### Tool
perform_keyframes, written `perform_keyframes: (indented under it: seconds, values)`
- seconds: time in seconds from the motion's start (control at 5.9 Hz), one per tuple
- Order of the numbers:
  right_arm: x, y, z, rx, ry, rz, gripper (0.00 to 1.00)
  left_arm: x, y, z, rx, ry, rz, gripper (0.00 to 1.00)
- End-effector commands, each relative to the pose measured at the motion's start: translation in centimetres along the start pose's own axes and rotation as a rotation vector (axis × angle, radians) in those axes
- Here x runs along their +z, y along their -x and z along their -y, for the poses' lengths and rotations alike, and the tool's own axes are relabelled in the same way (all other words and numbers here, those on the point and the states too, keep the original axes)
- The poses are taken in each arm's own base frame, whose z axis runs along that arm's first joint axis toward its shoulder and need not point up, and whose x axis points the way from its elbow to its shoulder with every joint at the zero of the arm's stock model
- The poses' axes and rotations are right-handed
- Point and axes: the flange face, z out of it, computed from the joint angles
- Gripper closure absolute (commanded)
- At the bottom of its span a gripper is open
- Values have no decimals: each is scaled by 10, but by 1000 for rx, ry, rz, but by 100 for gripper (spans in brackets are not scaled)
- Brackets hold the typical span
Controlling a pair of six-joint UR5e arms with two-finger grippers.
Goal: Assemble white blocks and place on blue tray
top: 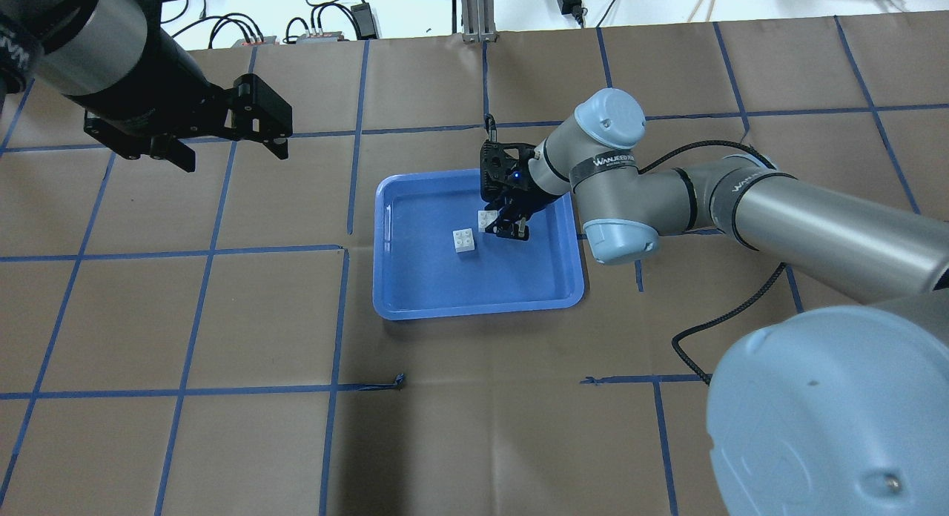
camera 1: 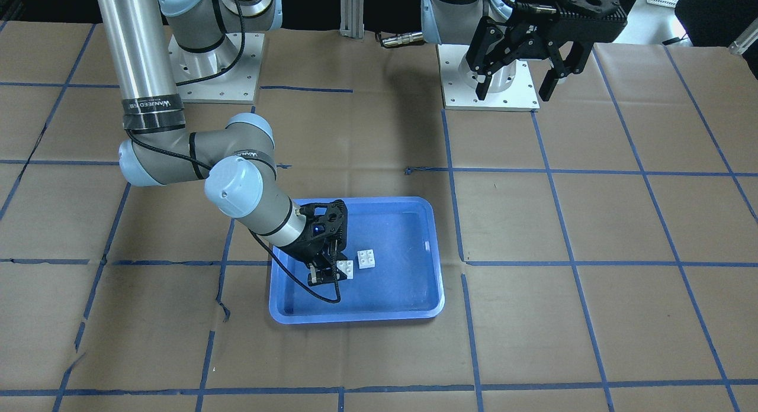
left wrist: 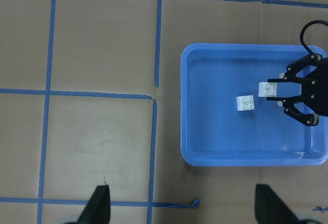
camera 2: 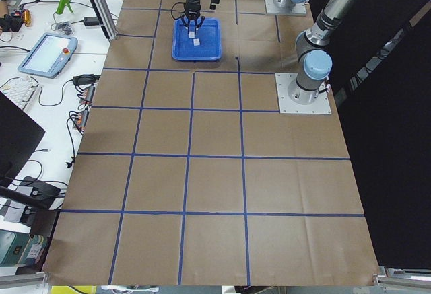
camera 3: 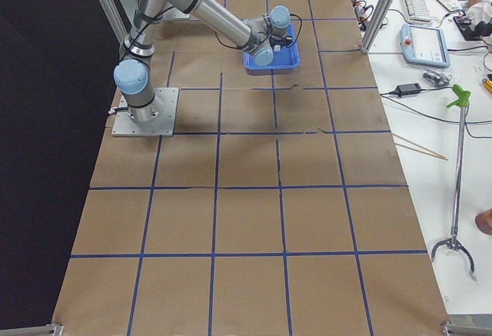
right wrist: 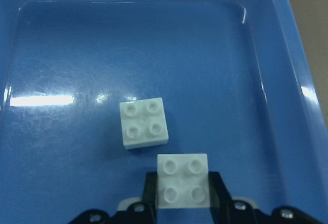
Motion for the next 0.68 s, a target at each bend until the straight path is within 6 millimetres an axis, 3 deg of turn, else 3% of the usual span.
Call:
perform_keyframes:
  seconds: [0.0,0.51]
  values:
    - [3,6,-2,10,1,11,74,2,16,6,-25,3,10,1]
    - [8,10,5,3,-3,21,74,7,25,9,-42,22,12,1]
